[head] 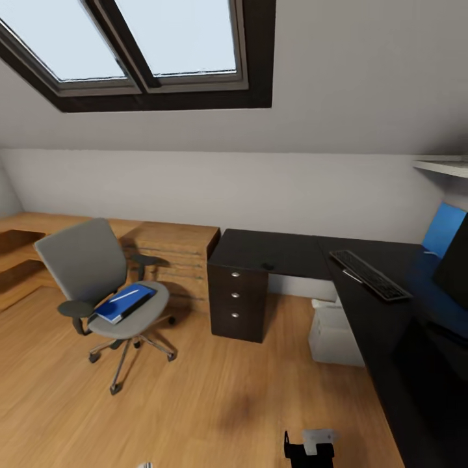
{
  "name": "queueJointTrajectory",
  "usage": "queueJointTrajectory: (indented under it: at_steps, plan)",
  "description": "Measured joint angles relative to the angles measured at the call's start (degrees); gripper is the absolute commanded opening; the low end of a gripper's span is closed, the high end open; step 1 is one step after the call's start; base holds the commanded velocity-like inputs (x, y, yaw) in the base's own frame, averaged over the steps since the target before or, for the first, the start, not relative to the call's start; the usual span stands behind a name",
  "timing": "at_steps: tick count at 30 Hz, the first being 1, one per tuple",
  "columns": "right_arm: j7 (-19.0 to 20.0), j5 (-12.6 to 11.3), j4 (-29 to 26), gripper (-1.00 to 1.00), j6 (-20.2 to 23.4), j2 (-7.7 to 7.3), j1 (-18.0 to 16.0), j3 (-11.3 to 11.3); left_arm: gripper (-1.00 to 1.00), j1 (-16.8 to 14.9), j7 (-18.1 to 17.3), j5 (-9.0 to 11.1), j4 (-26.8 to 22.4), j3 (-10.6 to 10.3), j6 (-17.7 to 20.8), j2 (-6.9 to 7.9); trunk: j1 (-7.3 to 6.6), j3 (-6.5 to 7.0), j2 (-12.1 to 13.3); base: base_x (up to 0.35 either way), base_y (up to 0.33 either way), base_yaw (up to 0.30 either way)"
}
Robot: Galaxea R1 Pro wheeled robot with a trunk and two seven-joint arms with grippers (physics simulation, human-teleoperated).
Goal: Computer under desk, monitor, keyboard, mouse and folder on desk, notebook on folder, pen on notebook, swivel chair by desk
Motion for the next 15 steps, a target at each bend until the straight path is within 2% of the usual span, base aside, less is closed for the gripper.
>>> queueJointTrajectory:
  at_steps: [15]
  plan:
    - [0.00,0.00,0.04,1.00,0.03,0.09,0.00,0.00,1.00,0.00,0.00,0.00,0.00,0.00,0.00,0.00,0.00,0.59,0.00,0.331,0.095,-0.278]
